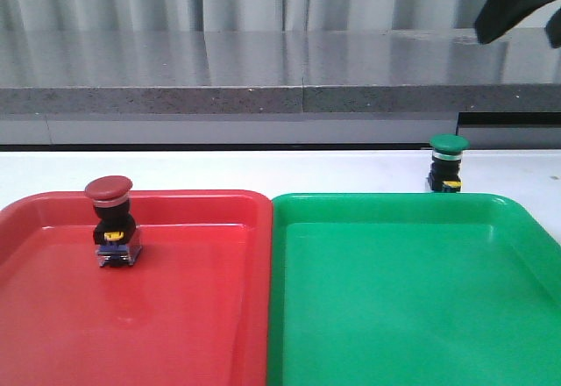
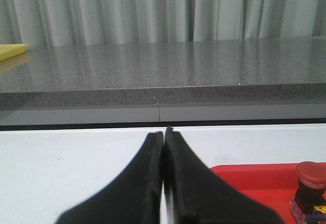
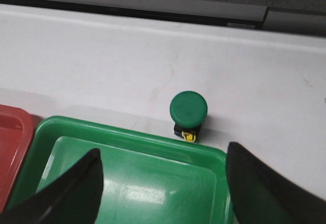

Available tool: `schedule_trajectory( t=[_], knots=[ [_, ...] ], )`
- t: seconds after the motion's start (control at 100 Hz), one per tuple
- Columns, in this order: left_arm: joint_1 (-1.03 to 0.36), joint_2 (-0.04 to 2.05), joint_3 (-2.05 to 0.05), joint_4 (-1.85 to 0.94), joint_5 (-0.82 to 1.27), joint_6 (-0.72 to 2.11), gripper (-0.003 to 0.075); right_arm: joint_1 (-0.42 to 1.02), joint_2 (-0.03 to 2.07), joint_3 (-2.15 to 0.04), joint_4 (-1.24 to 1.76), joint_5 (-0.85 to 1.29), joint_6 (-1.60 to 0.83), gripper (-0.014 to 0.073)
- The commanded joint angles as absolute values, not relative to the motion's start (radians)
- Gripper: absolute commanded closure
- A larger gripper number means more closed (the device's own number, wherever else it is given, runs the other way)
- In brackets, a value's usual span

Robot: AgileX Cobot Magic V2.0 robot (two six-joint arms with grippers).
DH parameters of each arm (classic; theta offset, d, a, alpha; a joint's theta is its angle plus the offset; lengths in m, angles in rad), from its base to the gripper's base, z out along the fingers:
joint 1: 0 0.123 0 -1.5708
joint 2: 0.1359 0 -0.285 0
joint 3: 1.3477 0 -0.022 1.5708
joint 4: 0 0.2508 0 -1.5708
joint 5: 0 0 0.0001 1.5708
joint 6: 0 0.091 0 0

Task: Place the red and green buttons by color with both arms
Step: 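Lower the open right gripper over the green-capped button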

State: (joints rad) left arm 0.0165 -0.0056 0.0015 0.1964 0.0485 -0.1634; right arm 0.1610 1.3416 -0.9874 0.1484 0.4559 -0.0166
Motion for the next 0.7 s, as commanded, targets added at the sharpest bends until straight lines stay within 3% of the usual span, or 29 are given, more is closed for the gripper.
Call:
schedule_trajectory(
  t=[0.0, 0.28, 0.69],
  knots=[
    [0.009, -0.034, 0.044, 0.186, -0.033, -0.167, 0.0739, 0.163, 1.418, -1.091, 0.155, 0.401, -0.025, 0.0078],
    [0.009, -0.034, 0.044, 0.186, -0.033, -0.167, 0.0739, 0.165, 1.643, -1.270, 0.155, 0.431, -0.025, 0.0078],
    [0.009, -0.034, 0.044, 0.186, -0.033, -0.167, 0.0739, 0.137, 1.755, -1.319, 0.153, 0.465, -0.025, 0.0078]
  ],
)
